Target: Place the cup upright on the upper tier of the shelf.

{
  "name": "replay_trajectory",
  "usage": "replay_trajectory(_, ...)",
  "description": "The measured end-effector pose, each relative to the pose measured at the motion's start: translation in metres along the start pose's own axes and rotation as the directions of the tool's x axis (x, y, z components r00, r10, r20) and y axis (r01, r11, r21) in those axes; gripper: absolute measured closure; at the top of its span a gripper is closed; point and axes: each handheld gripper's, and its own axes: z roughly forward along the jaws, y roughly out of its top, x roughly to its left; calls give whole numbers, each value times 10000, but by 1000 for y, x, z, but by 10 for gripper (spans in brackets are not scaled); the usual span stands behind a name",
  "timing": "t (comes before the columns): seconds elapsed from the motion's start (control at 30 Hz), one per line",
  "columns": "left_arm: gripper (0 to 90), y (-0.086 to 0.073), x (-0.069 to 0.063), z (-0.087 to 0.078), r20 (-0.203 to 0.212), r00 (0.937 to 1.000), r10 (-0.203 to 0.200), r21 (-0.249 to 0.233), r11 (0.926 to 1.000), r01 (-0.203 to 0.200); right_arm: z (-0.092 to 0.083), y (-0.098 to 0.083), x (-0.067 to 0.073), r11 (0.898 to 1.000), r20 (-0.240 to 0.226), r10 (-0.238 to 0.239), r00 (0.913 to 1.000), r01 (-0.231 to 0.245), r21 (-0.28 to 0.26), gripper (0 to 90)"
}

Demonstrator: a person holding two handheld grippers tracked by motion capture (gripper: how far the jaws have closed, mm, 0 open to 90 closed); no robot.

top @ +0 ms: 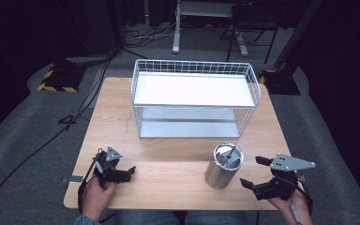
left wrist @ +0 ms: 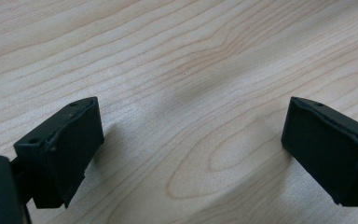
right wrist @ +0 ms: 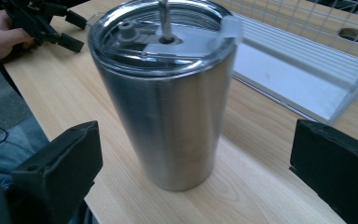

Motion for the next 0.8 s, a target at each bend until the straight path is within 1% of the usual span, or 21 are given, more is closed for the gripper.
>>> replay_trajectory(0.3, 59, 0, 0, 0, 1, 10000, -2, -5, 10000, 2, 17, 5, 9, 9998, -411, -175, 9990, 176, 16, 10)
replay_trajectory(0.33, 59, 0, 0, 0, 38, 10000, -81, -16, 10000, 81, 19, 5, 10, 9998, -440, -193, 9988, 194, -3, 8)
replay_trajectory(0.37, 59, 0, 0, 0, 3, 10000, 2, 0, 10000, -2, 21, 6, 10, 9998, -504, -193, 9985, 191, -45, 7)
replay_trajectory(0.5, 59, 0, -1, 0, 41, 10000, -89, -18, 10000, 89, 29, 7, 11, 9998, -639, -162, 9978, 156, -109, 4)
replay_trajectory(0.6, 59, 0, 0, 0, 35, 10000, -76, -14, 10000, 76, 34, 7, 11, 9999, -643, -149, 9978, 144, -83, 4)
replay_trajectory(0.63, 59, 0, 0, 0, 0, 10000, -2, -3, 10000, 2, 36, 7, 10, 9999, -652, -142, 9978, 136, -101, 2)
replay_trajectory(0.7, 59, 0, 0, 0, 4, 10000, -6, -3, 10000, 6, 40, 8, 10, 9999, -693, -99, 9975, 90, -134, 0)
replay_trajectory(0.8, 59, 0, 0, 0, 21, 10000, -45, -10, 10000, 45, 46, 9, 10, 9997, -718, -163, 9973, 149, -200, 0)
